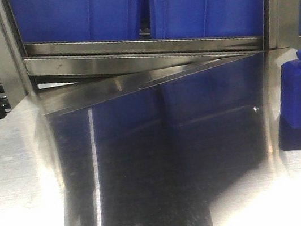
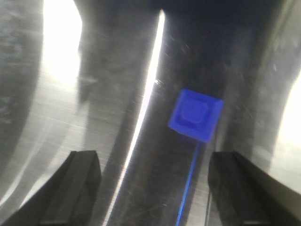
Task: Pick and sort blue part to right shelf
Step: 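Lower the right gripper over the other blue bottle-shaped part, then close the right gripper on the blue part and lift it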
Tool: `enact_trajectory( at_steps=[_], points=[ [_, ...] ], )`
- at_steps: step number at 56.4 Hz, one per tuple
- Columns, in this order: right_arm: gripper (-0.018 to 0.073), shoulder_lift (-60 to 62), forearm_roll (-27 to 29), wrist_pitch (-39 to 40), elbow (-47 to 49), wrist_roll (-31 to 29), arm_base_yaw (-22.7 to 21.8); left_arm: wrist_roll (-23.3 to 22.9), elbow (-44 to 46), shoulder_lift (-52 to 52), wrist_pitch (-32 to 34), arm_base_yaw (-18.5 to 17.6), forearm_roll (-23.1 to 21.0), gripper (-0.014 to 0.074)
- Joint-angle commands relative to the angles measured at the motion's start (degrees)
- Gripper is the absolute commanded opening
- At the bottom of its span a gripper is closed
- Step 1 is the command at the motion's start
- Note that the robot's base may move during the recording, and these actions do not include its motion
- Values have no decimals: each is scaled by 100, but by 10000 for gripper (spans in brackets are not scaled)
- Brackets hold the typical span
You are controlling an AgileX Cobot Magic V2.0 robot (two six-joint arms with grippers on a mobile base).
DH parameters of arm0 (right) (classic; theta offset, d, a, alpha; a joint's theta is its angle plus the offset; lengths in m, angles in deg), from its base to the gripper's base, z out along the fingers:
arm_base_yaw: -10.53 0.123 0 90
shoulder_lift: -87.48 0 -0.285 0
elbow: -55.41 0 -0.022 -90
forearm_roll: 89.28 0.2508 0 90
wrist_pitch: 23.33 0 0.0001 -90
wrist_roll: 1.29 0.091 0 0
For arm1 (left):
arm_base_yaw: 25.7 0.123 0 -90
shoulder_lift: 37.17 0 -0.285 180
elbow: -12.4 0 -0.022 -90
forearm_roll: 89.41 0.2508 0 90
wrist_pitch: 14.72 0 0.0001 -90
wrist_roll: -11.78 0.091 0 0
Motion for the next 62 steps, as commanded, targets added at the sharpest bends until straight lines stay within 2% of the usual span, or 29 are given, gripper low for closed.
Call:
enact_trajectory(
  at_steps=[1,7,16,34,45,62],
  points=[
    [582,-271,-515,-22,487,603,151,8,182,-8,536,-41,15,260],
    [582,-582,-1164,-61,687,1290,516,8,182,-8,531,-41,15,260],
    [582,-995,-1312,-7,716,1655,828,8,182,-8,531,-41,15,260],
    [582,-1995,-1666,145,716,1856,828,8,182,-8,531,-41,15,260],
    [582,-2368,-1666,506,711,1897,828,8,182,-8,531,-41,15,260],
    [582,-2858,-1666,410,691,1897,828,8,182,-8,531,-41,15,260]
  ],
)
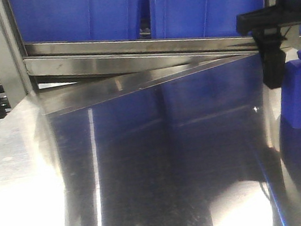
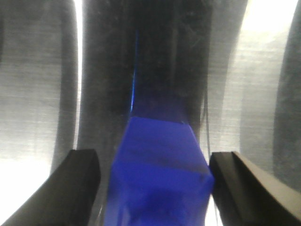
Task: Pick and sort blue part to right shelf
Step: 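Close the right gripper on the blue part and lift it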
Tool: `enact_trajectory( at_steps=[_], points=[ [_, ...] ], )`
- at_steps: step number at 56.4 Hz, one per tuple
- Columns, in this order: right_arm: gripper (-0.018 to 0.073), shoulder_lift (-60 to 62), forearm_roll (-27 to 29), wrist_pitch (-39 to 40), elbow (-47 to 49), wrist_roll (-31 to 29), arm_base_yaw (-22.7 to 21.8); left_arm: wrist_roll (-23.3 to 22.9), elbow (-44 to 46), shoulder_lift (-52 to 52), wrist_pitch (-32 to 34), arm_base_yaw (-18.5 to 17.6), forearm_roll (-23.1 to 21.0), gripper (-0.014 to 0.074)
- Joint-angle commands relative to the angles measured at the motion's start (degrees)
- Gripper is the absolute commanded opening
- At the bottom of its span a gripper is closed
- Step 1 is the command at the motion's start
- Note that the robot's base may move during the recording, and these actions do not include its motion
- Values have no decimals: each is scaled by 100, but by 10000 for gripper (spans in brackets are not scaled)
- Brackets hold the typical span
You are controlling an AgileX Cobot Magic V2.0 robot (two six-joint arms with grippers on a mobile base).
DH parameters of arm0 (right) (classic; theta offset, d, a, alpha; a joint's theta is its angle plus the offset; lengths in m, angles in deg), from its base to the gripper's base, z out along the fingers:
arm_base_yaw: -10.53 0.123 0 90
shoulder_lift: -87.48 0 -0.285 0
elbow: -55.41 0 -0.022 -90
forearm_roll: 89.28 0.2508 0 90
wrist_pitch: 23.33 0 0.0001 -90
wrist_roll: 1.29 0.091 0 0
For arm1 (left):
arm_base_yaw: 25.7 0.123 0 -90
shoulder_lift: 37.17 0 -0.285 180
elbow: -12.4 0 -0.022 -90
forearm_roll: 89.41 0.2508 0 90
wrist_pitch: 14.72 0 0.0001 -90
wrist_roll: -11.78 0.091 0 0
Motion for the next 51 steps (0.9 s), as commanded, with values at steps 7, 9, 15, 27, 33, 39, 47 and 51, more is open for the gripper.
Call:
enact_trajectory(
  at_steps=[7,9,15,27,33,39,47,51],
  points=[
    [571,20,-67,-16,178,11,4,-2,186,-8,531,-41,15,260],
    [550,15,-71,-28,178,6,4,-2,186,-8,531,-41,15,260],
    [418,15,-94,-28,178,6,4,-2,186,-8,542,-41,15,260],
    [207,15,-118,-35,172,6,4,-12,186,-127,452,-30,19,260],
    [209,21,-132,14,100,6,4,-12,135,-314,351,-30,218,260],
    [209,48,-166,167,-140,6,4,-39,-32,-581,351,4,338,260],
    [209,235,-193,452,-555,-26,4,-49,-349,-1050,328,160,372,260],
    [209,423,-193,629,-782,-80,4,-49,-480,-1262,301,268,411,260]
  ],
)
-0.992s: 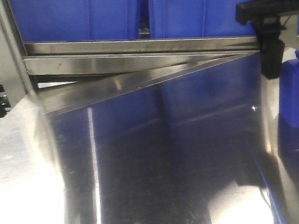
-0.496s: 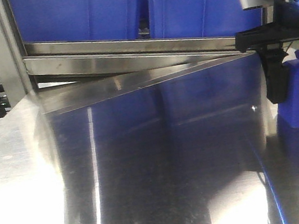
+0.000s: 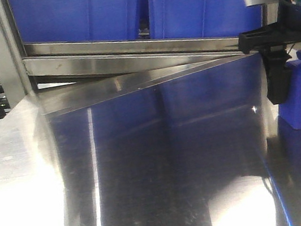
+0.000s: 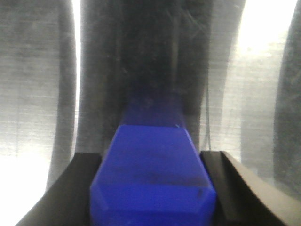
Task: Pick and sort blue part to right shelf
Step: 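Close the right gripper on the blue part and lift it, then retract both arms holding the blue parts away from the table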
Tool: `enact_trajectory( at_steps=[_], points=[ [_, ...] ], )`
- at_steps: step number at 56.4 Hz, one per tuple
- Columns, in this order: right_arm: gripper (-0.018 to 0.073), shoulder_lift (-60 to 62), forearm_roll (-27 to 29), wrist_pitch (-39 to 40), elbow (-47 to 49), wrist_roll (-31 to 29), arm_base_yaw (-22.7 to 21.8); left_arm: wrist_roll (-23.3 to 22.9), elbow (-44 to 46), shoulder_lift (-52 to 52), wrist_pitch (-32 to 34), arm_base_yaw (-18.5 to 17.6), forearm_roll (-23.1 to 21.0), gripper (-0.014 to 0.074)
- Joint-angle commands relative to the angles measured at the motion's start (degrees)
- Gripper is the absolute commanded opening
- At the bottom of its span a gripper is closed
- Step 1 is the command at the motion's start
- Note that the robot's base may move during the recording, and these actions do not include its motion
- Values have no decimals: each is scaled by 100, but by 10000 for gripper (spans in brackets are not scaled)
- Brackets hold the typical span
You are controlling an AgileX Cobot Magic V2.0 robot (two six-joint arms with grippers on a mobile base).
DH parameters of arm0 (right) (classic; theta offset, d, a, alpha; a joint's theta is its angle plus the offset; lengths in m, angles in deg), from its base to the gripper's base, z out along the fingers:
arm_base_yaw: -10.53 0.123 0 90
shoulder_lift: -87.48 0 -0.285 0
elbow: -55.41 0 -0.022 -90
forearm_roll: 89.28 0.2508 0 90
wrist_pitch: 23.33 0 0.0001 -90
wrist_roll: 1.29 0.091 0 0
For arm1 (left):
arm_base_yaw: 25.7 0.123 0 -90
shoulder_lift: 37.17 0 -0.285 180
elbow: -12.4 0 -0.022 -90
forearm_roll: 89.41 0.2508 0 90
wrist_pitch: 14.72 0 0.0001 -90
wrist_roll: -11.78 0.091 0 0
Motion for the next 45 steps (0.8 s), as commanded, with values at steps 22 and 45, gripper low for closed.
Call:
enact_trajectory(
  at_steps=[22,45],
  points=[
    [209,2202,-143,735,-1019,-462,4,-37,-371,-1567,-286,505,175,260],
    [209,5541,-150,1414,-2073,-972,4,-37,-416,-1999,-626,505,201,260]
  ],
)
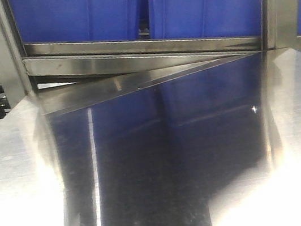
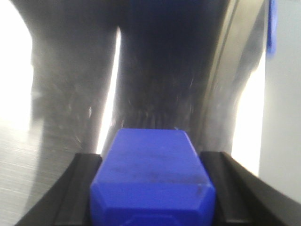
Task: Pick and sort blue part to right shelf
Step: 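Retract both arms holding the blue parts away from the table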
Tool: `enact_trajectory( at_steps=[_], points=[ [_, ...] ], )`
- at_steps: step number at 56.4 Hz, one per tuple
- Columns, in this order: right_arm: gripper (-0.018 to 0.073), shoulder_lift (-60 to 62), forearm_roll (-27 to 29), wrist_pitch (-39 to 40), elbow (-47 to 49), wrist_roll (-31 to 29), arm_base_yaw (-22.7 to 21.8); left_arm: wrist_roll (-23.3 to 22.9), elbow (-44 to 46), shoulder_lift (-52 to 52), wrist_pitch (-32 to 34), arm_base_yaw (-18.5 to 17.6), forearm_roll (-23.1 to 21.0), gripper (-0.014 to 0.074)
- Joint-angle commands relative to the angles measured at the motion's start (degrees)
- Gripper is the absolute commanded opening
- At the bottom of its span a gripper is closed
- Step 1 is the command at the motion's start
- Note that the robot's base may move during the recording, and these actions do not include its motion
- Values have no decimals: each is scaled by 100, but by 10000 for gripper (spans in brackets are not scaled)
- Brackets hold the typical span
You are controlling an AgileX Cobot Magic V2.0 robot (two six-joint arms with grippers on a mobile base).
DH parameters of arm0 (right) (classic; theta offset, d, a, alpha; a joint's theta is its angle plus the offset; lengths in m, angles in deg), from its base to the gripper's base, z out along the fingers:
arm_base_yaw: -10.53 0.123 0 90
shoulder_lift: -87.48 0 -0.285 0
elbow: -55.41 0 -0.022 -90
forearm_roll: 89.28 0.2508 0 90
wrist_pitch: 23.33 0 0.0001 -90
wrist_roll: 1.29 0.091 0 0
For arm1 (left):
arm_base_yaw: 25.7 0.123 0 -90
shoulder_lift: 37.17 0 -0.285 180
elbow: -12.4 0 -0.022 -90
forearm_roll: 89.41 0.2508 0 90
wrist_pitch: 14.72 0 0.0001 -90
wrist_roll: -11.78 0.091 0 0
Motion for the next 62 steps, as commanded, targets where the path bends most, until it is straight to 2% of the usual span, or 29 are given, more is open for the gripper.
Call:
enact_trajectory(
  at_steps=[1,16,22,31,62],
  points=[
    [209,868,-81,496,-127,-211,4,-26,139,76,498,15,41,260],
    [209,2937,-171,623,-1122,-501,4,-26,139,76,565,15,50,260],
    [209,3647,-173,623,-1387,-734,4,-26,139,76,565,15,50,260],
    [209,4499,-201,545,-1620,-783,4,-26,139,76,542,15,50,260],
    [209,4772,-234,537,-1633,-810,4,-26,139,76,542,15,50,260]
  ],
)
